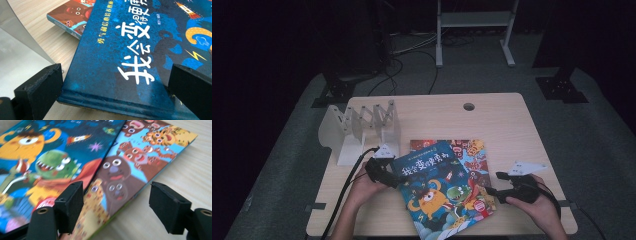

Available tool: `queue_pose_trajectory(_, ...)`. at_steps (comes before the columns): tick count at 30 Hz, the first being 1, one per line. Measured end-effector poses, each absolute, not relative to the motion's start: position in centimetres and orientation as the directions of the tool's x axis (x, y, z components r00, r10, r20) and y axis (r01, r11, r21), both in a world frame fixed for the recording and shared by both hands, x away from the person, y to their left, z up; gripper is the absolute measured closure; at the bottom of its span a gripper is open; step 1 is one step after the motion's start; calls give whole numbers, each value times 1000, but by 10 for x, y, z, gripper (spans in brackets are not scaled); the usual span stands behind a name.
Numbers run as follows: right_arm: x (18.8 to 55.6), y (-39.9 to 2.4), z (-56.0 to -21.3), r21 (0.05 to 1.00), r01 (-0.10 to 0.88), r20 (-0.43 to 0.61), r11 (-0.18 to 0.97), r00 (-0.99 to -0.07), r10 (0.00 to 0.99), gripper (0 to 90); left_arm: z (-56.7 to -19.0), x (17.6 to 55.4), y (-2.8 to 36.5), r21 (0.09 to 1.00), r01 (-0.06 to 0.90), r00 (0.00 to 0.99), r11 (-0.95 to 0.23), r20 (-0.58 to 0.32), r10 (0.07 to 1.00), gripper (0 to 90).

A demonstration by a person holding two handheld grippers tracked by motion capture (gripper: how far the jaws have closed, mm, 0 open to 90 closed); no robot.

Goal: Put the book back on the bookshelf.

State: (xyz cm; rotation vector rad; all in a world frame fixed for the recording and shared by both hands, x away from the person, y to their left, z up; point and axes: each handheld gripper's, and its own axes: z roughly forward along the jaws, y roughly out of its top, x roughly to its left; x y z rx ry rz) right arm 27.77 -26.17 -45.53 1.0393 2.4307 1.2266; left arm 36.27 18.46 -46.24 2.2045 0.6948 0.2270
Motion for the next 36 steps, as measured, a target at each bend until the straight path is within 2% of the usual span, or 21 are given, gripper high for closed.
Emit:
queue_pose_trajectory(18, 226, -267, -472, 746, 496, 114, 445, -753, 648, 260, -462, 363, 184, 741, 410, 832, -532, -65, 551, 0)
queue_pose_trajectory(22, 227, -265, -476, 745, 504, 117, 438, -744, 657, 236, -462, 363, 184, 738, 415, 830, -532, -68, 553, 0)
queue_pose_trajectory(36, 245, -272, -475, 750, 514, 85, 417, -700, 709, 256, -462, 363, 185, 726, 429, 840, -537, -103, 532, 0)
